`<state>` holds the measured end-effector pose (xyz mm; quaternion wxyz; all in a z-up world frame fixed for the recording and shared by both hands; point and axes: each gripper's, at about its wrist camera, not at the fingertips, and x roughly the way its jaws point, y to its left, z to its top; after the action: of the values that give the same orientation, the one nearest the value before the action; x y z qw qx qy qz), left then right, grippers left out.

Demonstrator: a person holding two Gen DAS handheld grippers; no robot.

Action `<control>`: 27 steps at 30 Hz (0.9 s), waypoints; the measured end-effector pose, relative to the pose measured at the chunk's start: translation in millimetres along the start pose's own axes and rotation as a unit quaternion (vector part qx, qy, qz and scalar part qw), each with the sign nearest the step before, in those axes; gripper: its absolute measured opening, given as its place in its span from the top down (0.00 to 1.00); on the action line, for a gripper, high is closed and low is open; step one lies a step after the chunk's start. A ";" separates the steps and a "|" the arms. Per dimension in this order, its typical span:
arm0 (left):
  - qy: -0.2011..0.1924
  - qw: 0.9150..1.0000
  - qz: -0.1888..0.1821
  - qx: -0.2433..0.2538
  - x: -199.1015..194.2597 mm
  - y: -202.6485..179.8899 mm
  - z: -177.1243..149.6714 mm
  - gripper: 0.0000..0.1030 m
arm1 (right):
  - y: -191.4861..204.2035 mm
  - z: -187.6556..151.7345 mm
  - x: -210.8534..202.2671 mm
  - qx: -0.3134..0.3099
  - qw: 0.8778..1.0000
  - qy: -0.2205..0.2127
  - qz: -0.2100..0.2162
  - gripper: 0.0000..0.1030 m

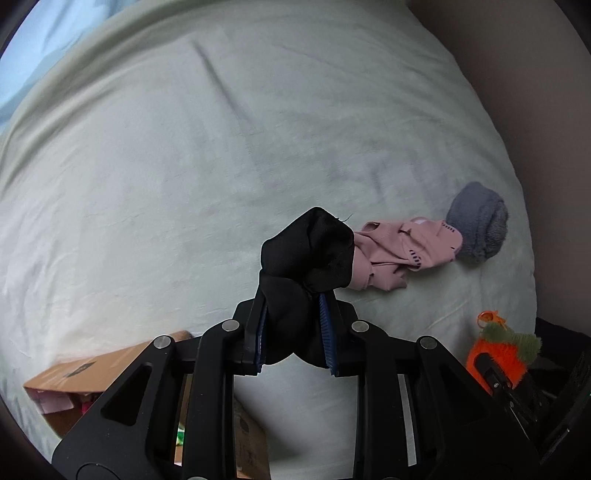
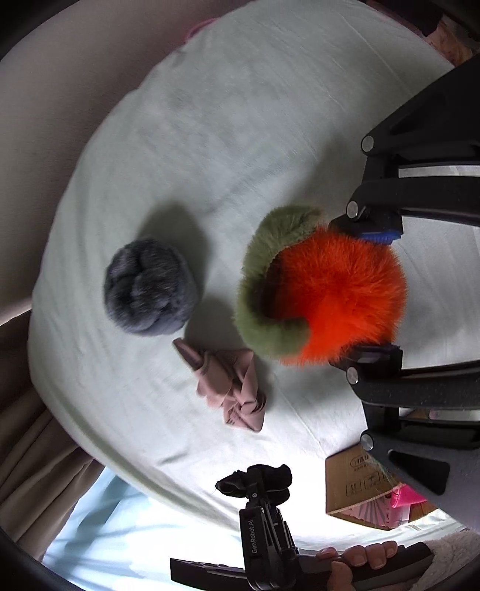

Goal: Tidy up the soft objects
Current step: 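Carry the black sock and orange toy over the box with both tools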

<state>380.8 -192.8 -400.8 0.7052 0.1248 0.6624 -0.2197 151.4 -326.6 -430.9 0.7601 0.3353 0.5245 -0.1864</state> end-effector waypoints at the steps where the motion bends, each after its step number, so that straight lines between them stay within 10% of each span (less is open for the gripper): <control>1: -0.008 1.000 -0.003 0.000 -10.8 -1.2 -3.0 0.80 | 2.5 0.5 -8.4 -0.006 1.000 -0.007 0.001 0.66; 27: -0.212 0.970 -0.033 -0.118 -267.9 97.7 -201.2 0.80 | 162.9 -59.4 -206.1 -0.235 0.961 -0.109 0.098 0.66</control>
<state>243.3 25.1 -165.4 0.8318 -0.0305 0.5228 -0.1841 136.5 -183.8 -203.0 0.8846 0.1746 0.4320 -0.0180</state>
